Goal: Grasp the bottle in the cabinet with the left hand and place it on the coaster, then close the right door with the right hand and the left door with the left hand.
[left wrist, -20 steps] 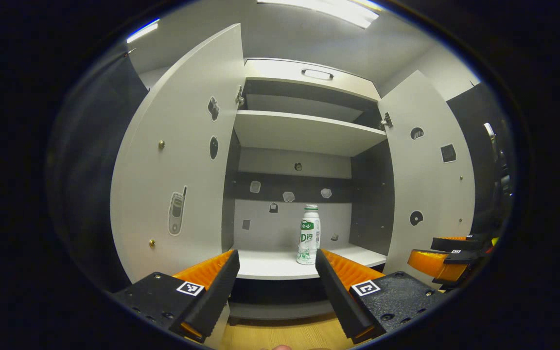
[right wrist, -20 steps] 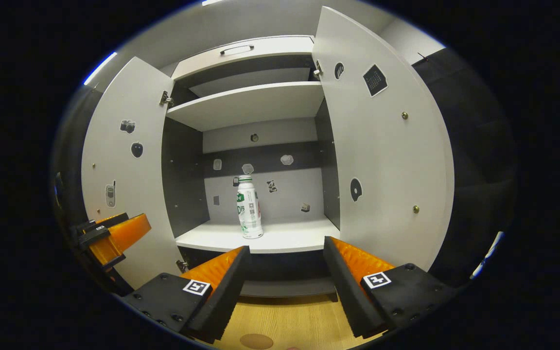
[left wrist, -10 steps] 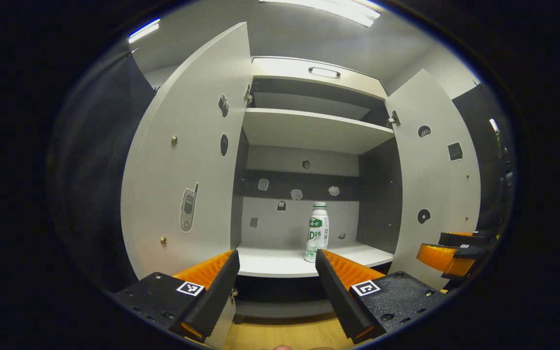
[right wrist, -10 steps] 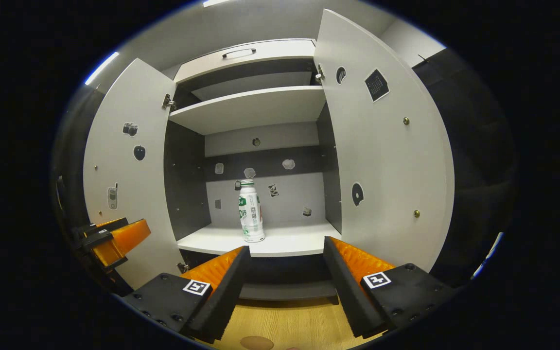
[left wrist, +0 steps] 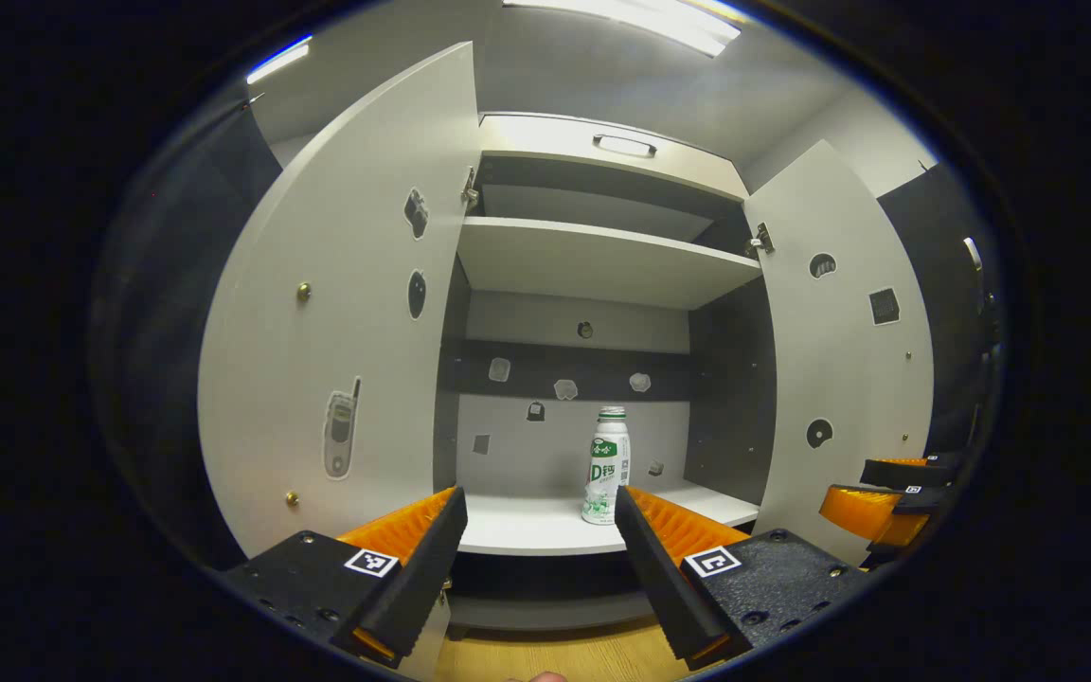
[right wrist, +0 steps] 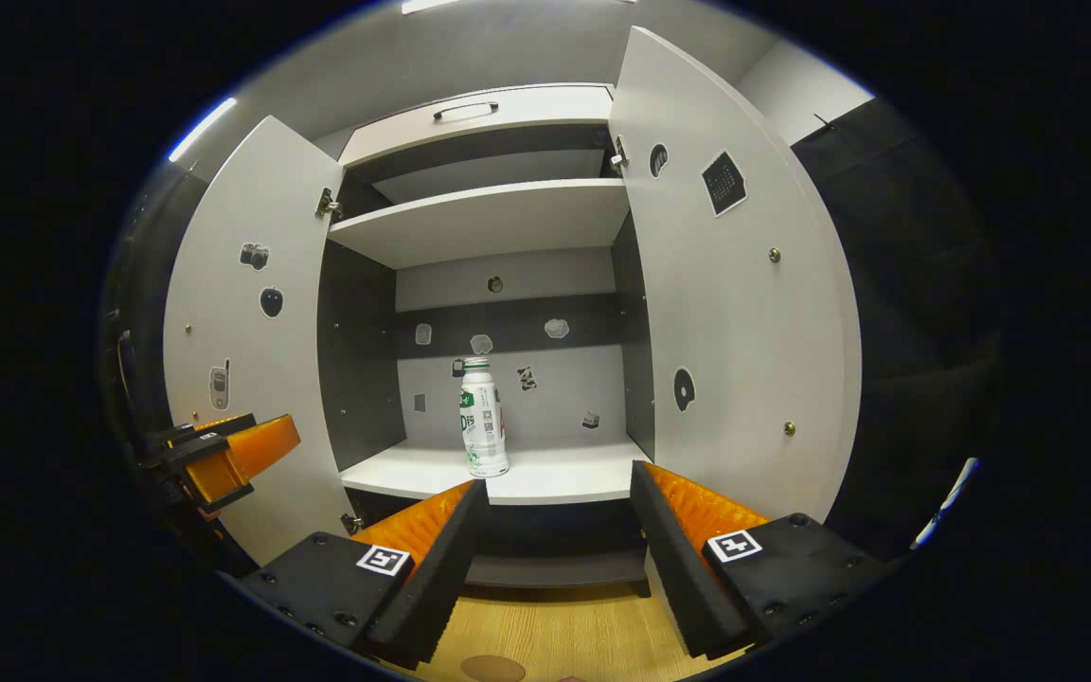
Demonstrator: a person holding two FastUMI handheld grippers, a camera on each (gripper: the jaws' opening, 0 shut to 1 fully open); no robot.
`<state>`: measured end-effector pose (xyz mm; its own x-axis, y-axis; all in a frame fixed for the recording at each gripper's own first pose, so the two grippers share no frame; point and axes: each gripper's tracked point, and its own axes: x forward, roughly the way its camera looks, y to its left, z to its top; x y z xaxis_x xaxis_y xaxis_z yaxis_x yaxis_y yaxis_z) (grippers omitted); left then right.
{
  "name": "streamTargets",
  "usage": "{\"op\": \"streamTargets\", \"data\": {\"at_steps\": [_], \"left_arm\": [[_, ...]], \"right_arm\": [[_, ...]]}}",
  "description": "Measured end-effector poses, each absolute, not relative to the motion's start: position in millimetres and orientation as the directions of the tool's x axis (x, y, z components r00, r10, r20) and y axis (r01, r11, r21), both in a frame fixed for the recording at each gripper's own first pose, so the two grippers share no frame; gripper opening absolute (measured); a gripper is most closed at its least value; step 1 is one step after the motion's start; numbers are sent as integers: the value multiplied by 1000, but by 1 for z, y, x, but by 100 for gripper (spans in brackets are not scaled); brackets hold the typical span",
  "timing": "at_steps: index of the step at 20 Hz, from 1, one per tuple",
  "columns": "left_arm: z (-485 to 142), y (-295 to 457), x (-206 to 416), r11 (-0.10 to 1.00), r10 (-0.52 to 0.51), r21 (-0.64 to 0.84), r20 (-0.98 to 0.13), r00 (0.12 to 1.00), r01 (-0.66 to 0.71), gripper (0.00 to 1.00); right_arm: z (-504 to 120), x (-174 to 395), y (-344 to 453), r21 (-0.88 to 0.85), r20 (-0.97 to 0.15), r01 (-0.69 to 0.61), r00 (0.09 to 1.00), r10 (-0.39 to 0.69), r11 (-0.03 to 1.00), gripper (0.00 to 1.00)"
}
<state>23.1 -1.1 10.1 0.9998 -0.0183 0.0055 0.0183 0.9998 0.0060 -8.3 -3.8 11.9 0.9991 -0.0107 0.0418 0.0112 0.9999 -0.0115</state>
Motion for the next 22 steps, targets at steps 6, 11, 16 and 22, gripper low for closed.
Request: {"op": "streamTargets", "data": {"at_steps": [6,11,16,22], "left_arm": [[5,-45,88,987,-147,-67,-19,989,145,95],[-9,-73,155,973,-209,-107,-38,977,204,95],[-35,-86,223,979,-195,-72,-61,979,190,95],[-68,-100,276,982,-189,-36,-96,977,186,95]], "right_arm": [[10,-18,-4,-15,32,9,999,-8,1000,98],[13,-25,-11,-34,38,31,999,-30,999,98],[23,-29,-19,-37,53,46,998,-44,998,98],[24,-23,-29,-9,50,65,997,-64,998,98]]}}
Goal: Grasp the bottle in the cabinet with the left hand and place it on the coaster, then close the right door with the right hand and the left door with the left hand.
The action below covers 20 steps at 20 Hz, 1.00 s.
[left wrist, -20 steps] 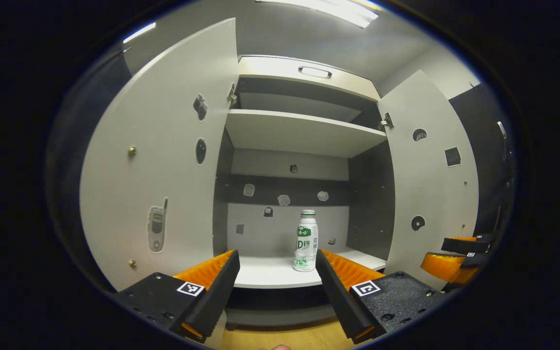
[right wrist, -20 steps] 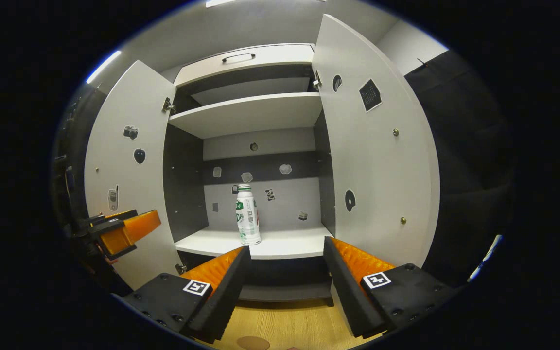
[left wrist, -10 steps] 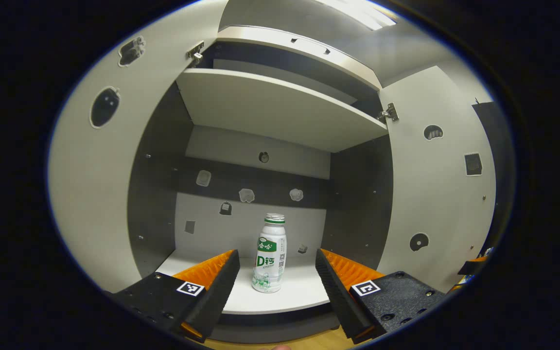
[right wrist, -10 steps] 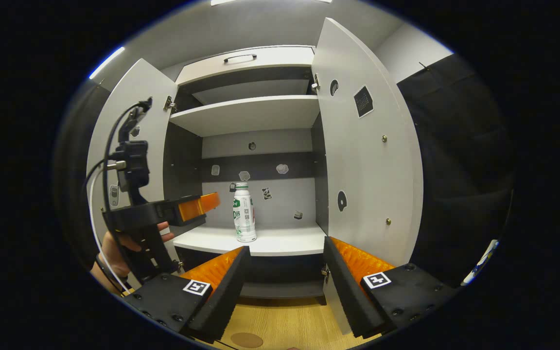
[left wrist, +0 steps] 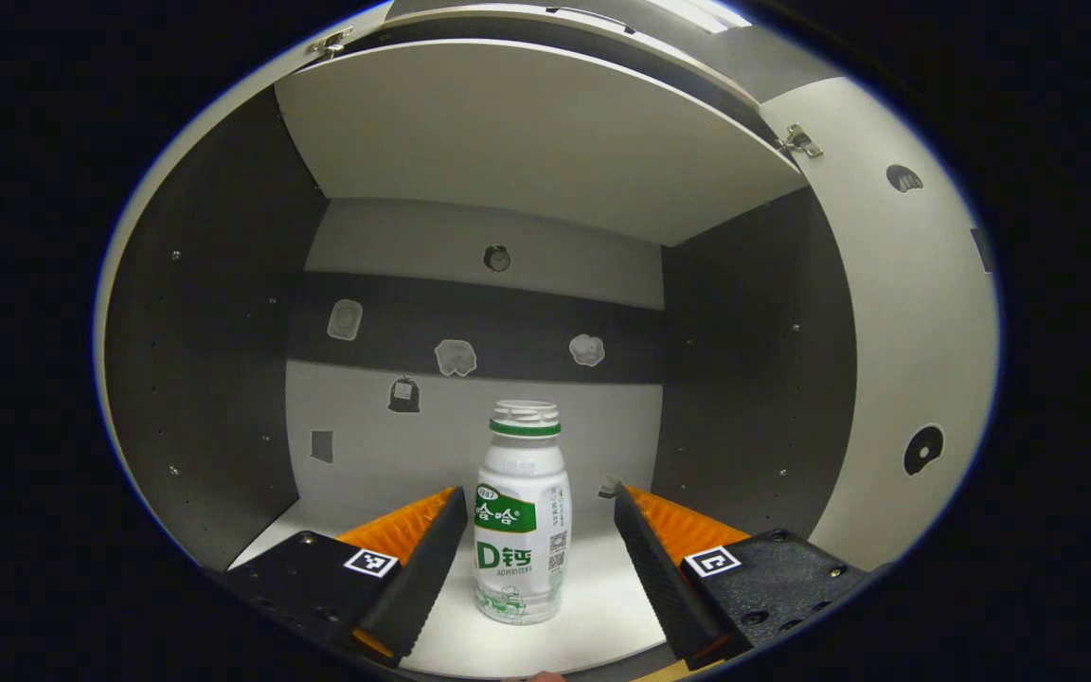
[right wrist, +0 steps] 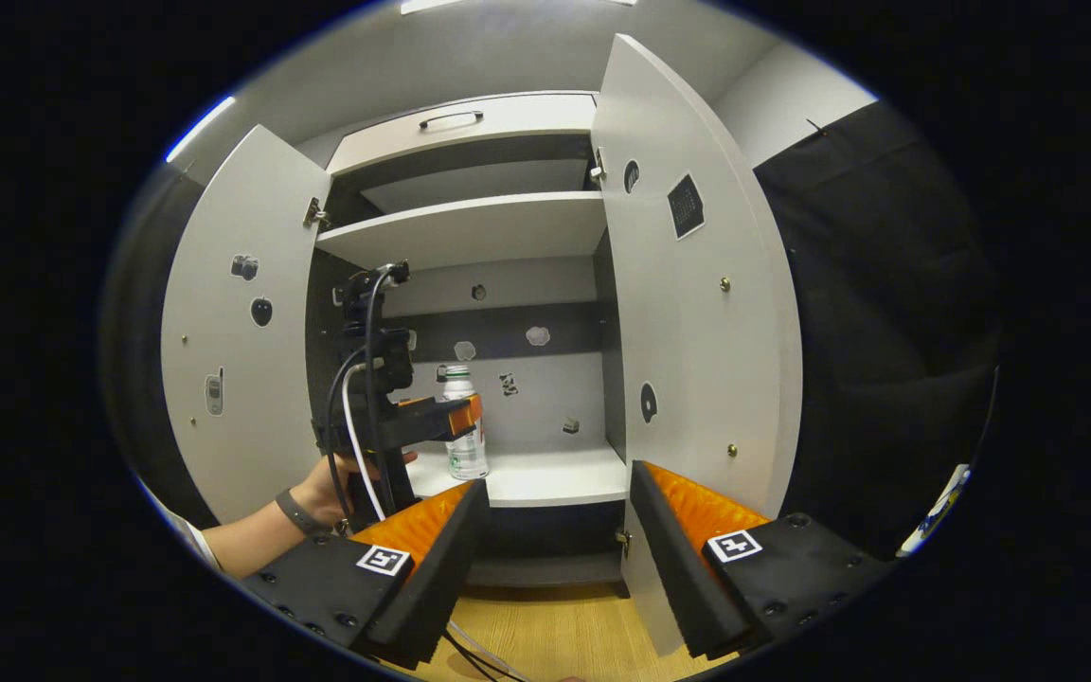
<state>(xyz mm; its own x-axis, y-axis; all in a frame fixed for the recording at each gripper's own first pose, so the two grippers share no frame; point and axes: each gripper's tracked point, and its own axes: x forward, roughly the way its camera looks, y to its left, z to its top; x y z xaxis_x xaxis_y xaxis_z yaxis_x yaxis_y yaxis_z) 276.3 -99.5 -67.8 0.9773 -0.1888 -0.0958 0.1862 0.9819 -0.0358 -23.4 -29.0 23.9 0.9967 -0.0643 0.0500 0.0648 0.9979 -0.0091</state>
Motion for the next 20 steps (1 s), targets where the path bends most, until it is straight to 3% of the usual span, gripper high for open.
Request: {"op": "streamTargets", "data": {"at_steps": [9,11,12,20], "left_arm": [[-94,-91,314,986,-166,-35,-111,980,163,94],[-90,-91,311,987,-161,-29,-108,981,159,84],[-90,-88,308,987,-161,-18,-108,981,160,72],[-67,-89,281,975,-221,-45,-56,974,218,68]], "right_arm": [[24,-26,-41,-22,62,119,991,-117,993,98],[20,-24,-44,-19,49,126,991,-125,992,98],[18,-23,-45,-17,43,128,991,-127,992,98],[9,-23,-42,-13,21,117,993,-116,993,98]]}}
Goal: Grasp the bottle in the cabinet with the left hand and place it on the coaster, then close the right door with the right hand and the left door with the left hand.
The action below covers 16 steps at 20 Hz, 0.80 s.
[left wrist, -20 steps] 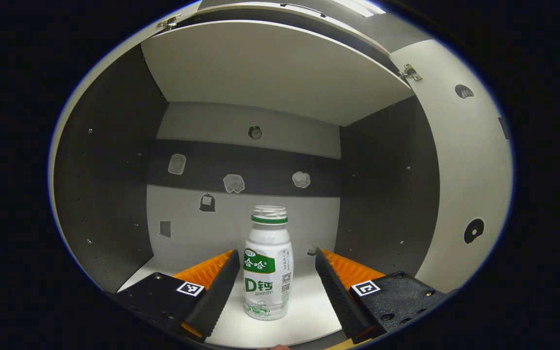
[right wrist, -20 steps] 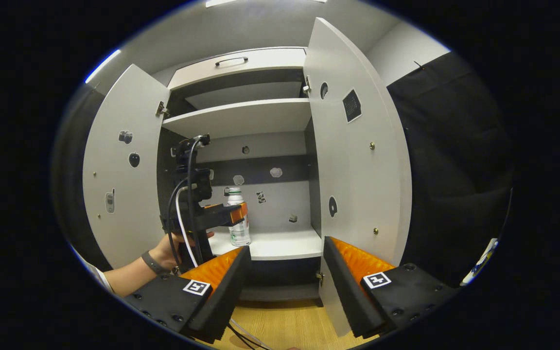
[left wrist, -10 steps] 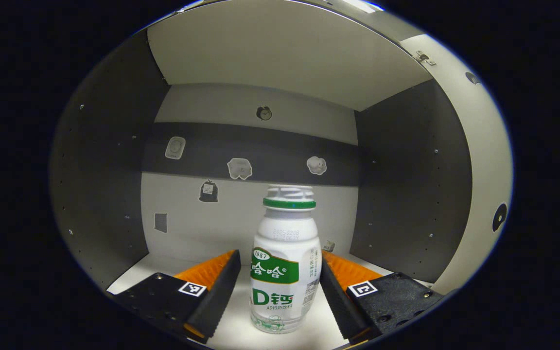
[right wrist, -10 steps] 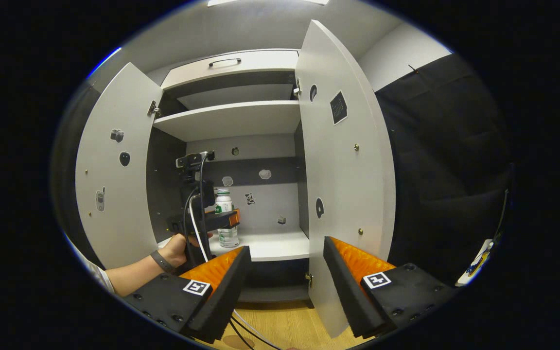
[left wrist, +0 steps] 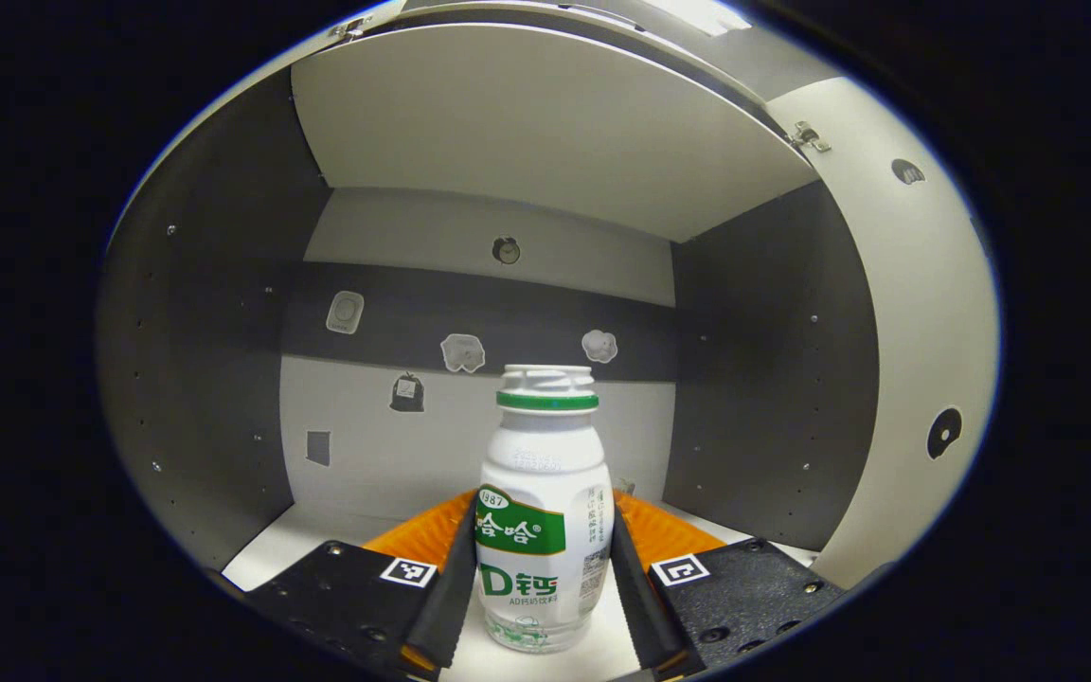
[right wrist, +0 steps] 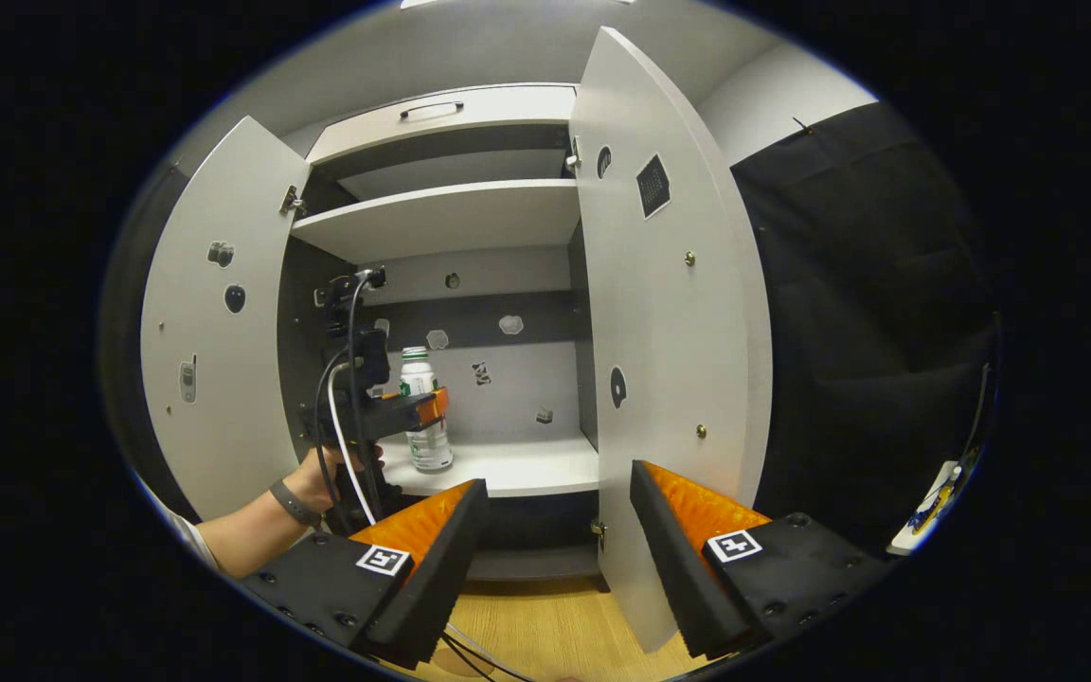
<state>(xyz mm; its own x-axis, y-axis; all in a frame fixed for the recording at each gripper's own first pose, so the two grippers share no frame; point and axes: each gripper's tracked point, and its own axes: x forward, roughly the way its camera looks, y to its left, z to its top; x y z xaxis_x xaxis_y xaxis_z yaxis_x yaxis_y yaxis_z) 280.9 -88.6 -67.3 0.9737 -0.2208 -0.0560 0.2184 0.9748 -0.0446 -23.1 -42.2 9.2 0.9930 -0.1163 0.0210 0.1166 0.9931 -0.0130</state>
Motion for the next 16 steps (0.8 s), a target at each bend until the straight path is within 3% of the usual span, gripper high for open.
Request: {"op": "streamTargets", "data": {"at_steps": [11,16], "left_arm": [[-10,-67,184,973,-223,-43,43,974,225,69],[-14,-58,124,977,-208,-37,51,977,210,69]], "right_arm": [[4,-31,-21,-9,-1,35,999,-35,999,98],[13,-41,-14,-15,20,2,1000,-2,1000,98]]}}
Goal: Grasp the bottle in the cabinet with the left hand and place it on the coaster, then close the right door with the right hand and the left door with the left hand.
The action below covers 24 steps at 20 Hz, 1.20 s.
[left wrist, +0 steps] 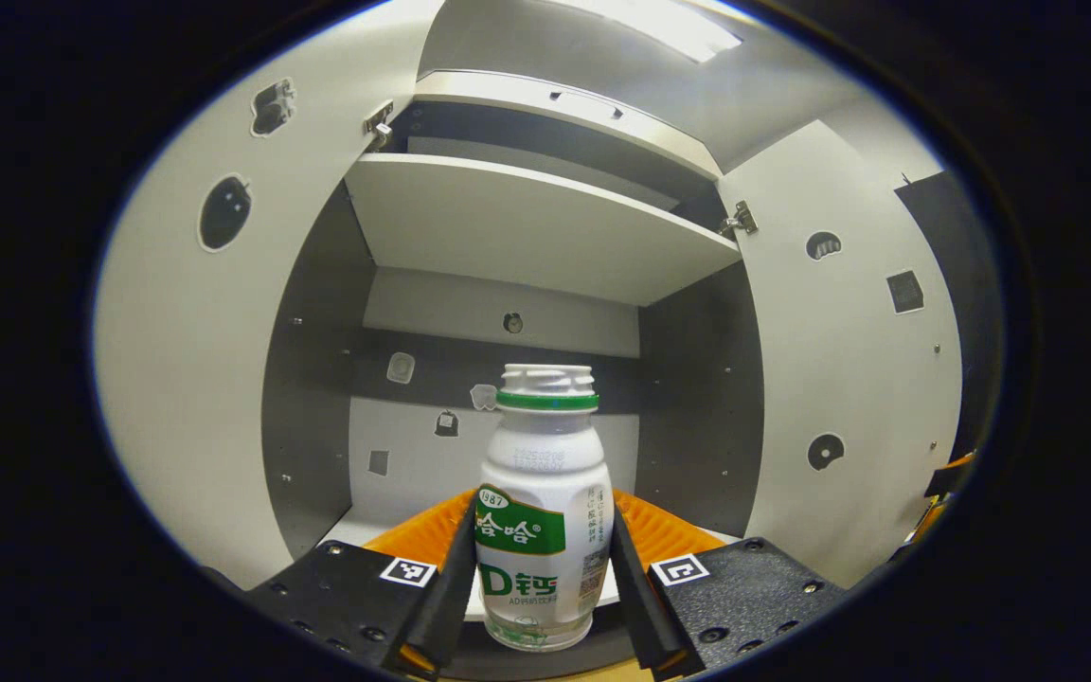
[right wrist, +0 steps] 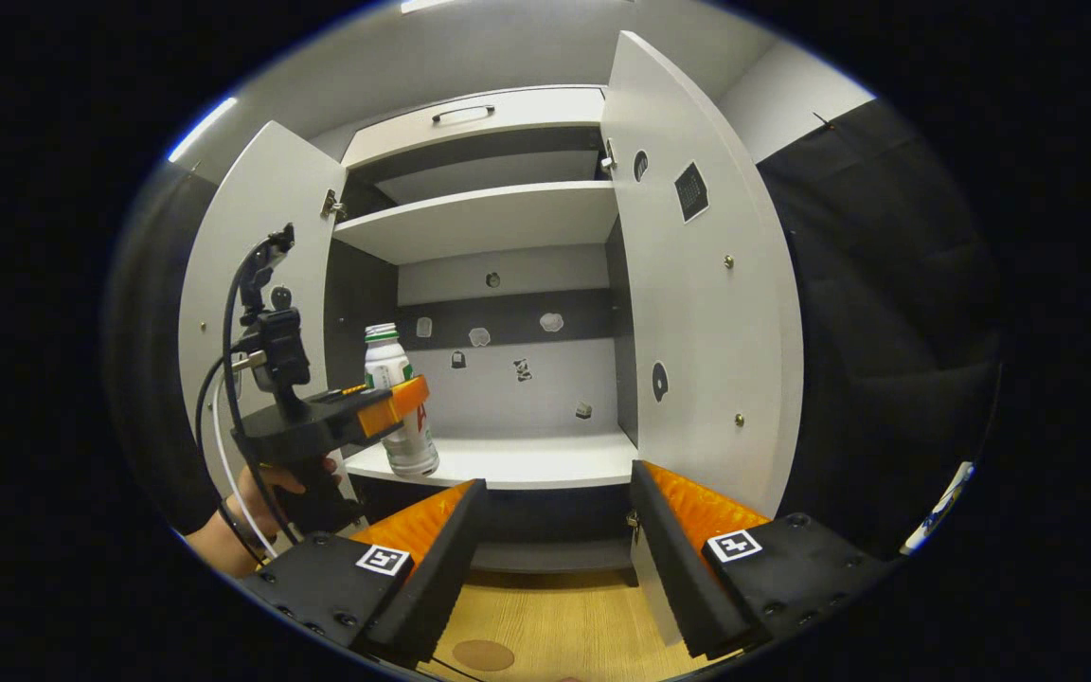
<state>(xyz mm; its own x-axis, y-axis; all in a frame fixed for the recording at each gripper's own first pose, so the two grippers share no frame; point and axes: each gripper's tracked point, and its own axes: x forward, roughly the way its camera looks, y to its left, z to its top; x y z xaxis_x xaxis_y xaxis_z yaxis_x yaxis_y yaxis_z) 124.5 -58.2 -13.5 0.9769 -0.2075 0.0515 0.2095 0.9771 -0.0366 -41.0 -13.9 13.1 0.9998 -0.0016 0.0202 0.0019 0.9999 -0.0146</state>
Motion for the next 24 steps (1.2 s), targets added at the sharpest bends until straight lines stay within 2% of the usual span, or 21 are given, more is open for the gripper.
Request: {"op": "streamTargets", "data": {"at_steps": [8,15,19,24], "left_arm": [[-46,-77,35,976,-216,13,100,971,216,69],[-98,-106,-11,969,-245,38,124,962,242,69],[-150,-113,-33,969,-245,3,70,967,245,69],[-218,-104,-52,981,-194,-7,-26,981,194,69]], "right_arm": [[39,-53,-13,26,64,-8,998,7,1000,98],[46,-71,-10,49,61,4,998,-7,999,98],[43,-77,-9,40,48,18,999,-20,999,98],[46,-76,-1,-4,43,7,999,-7,1000,98]]}}
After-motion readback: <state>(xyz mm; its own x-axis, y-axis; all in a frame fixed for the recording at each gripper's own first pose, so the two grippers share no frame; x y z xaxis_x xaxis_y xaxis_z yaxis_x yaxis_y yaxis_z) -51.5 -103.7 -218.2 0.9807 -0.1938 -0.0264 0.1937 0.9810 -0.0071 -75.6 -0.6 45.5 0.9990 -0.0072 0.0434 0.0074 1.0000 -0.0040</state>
